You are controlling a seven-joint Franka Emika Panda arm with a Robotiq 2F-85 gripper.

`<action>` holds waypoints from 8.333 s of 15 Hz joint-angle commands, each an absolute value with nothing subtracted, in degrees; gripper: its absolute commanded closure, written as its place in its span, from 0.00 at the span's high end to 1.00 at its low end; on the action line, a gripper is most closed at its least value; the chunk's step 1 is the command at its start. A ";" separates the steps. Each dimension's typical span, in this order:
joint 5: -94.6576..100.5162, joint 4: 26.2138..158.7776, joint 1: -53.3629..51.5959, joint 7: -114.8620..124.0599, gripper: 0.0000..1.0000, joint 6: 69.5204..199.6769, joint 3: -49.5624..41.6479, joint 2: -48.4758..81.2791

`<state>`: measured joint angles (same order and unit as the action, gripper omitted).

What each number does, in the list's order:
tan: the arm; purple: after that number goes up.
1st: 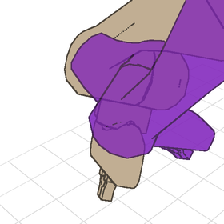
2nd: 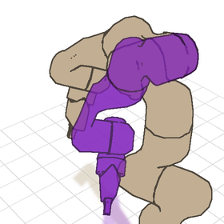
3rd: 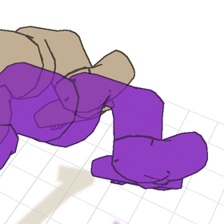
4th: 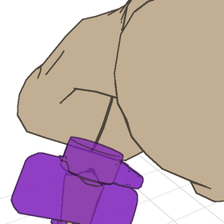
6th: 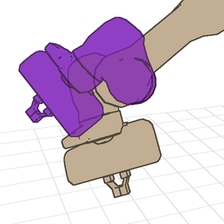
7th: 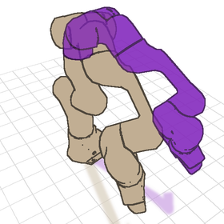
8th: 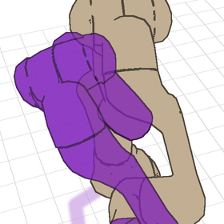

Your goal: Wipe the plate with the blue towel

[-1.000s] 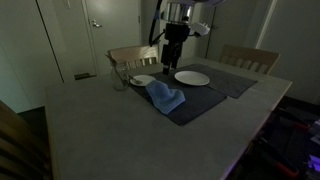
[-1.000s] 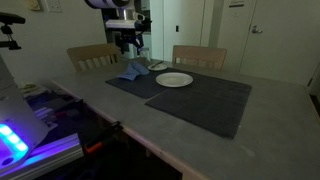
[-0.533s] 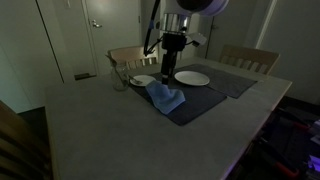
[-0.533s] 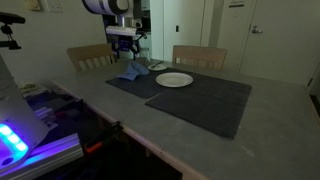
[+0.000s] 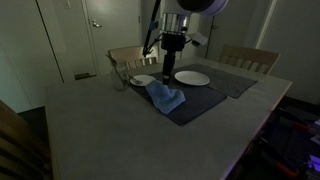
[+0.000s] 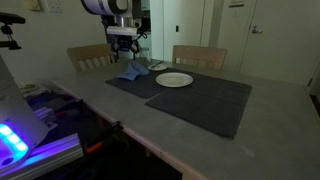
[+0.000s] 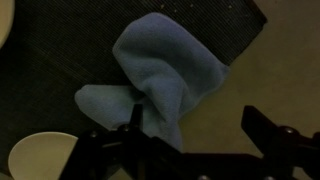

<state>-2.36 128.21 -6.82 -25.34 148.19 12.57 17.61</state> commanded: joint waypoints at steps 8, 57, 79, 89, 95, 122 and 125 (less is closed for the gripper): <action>1.16 124.48 -2.98 -36.01 1.00 153.62 14.22 24.42; 19.01 116.83 -4.49 -4.09 0.02 138.02 -1.96 20.03; 37.33 118.94 -7.00 16.68 0.02 150.05 -11.07 24.02; 45.99 116.92 -9.02 39.10 0.02 147.40 -12.81 31.23; 40.48 116.11 -7.12 40.38 0.02 148.77 -11.93 32.62; 3.66 111.17 -2.78 15.96 0.02 152.98 -8.74 36.85; 9.67 110.97 -6.15 18.25 0.02 149.53 -13.49 36.86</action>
